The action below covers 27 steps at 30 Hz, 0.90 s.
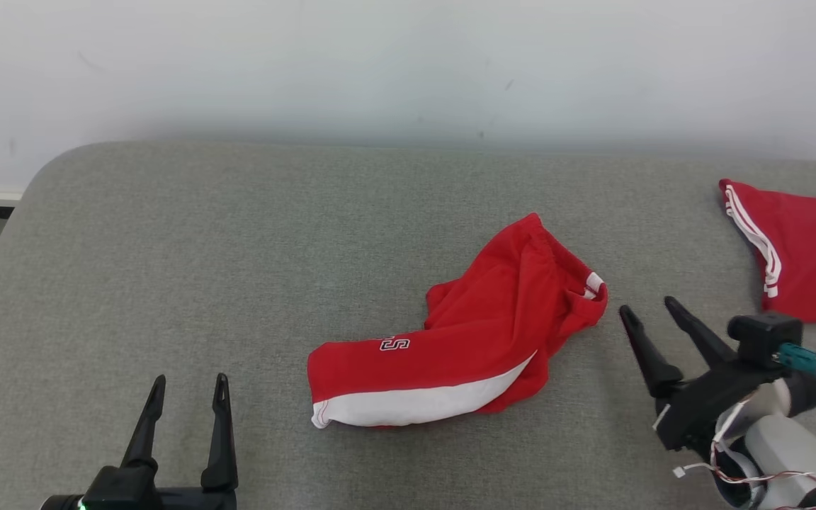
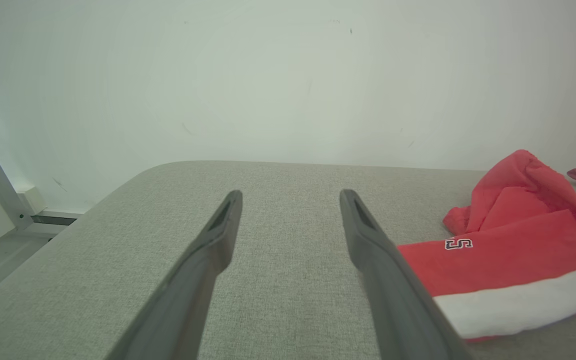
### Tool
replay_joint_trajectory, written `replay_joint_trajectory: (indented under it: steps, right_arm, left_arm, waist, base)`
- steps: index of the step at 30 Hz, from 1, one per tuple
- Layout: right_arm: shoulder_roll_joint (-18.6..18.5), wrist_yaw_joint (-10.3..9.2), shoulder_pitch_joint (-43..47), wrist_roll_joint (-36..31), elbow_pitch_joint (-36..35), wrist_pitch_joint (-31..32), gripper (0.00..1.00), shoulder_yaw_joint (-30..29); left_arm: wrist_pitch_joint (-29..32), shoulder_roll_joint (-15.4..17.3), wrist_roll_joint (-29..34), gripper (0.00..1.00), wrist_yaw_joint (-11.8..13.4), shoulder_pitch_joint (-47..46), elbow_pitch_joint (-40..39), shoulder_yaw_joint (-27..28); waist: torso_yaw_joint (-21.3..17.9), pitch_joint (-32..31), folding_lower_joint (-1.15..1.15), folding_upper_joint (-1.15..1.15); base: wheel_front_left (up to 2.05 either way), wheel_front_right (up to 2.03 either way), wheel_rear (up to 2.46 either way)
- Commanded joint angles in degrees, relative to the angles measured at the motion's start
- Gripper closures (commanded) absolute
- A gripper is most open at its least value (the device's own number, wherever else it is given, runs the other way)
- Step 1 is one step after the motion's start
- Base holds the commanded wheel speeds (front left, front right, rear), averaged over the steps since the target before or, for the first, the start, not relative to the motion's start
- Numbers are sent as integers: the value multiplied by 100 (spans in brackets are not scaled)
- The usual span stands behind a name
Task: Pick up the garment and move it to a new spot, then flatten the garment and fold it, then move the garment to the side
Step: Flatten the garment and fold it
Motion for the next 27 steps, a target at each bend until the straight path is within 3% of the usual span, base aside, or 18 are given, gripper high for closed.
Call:
replay_joint_trajectory:
  steps: [1, 9, 17, 18, 19, 20, 27]
  right_arm:
    - [71, -12, 27, -46, -51, 25, 0, 8]
    - [629, -12, 176, 25, -266, 177, 0, 14]
    - [1155, -12, 3, 116, 382, 260, 0, -120]
    - [1196, -12, -39, 124, 487, 285, 55, -96]
    - [1229, -12, -101, 129, 570, 253, 83, -79]
    - [1251, -12, -150, 142, 635, 200, 100, -64]
    - [1214, -12, -43, -67, 432, -129, 100, 374]
  left_arm:
    - [-17, -5, 37, 0, -14, -46, 10, -14]
    - [-17, -7, 15, 0, -13, -99, 36, -112]
    - [-18, -8, 3, 0, -13, -148, 35, -150]
    - [-18, -7, 7, 0, -16, -164, 46, -157]
    - [-18, -7, 12, 0, -20, -179, 54, -158]
    - [-18, -8, 16, 0, -30, -198, 66, -162]
    - [-18, -8, 62, 0, -27, -49, 150, -120]
  waist:
    - [35, 17, 0, 0]
    - [306, 50, 0, 0]
    - [467, 144, 0, 0]
    - [486, 152, 0, 0]
    - [498, 156, 0, 0]
    - [514, 156, 0, 0]
    - [490, -85, 0, 0]
  base:
    - [0, 0, 0]
    - [0, 0, 0]
    - [0, 0, 0]
    - [0, 0, 0]
    - [0, 0, 0]
    - [0, 0, 0]
    - [0, 0, 0]
